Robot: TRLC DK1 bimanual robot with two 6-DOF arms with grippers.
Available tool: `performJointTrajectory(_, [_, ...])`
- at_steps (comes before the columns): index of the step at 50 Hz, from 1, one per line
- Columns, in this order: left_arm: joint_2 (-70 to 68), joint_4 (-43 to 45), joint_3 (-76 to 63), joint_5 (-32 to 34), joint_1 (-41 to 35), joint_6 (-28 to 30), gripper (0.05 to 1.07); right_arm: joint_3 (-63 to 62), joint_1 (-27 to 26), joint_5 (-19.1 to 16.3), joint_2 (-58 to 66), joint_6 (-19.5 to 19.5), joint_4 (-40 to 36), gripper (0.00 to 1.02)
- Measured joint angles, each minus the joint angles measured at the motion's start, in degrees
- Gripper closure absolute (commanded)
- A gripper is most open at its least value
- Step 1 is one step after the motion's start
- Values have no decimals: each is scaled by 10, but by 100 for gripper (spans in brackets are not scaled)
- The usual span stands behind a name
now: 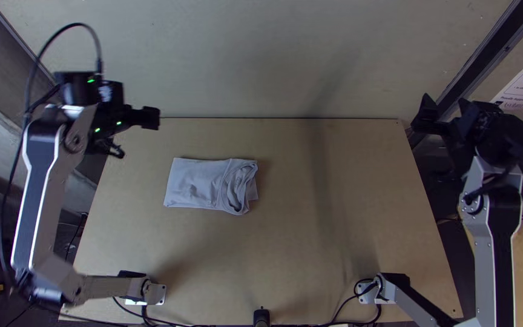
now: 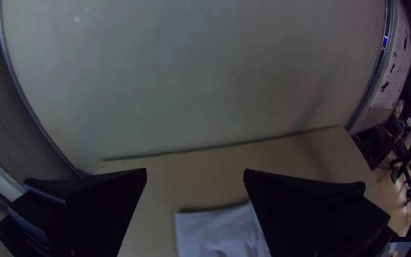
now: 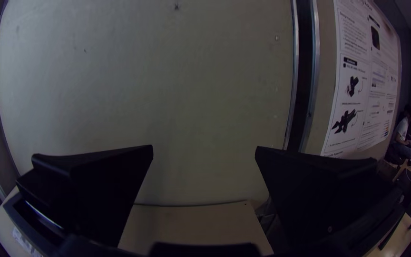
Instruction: Fold the t-shirt
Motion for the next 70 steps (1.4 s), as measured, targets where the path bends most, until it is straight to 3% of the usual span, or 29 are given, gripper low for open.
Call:
performJointTrajectory(12, [-165,148,-169,-25,18,38,9,-34,0,-1,-87,-1,28,4])
performJointTrajectory(34, [-425,353,-466,-54,29,41,9,-235,0,-6,-314,-7,84,4])
performJointTrajectory(56, [-764,418,-754,-54,46,64,9,-452,30,-6,-569,-8,89,4])
performJointTrajectory(70, [-774,490,-854,-55,51,68,9,-557,30,-6,-600,10,113,4])
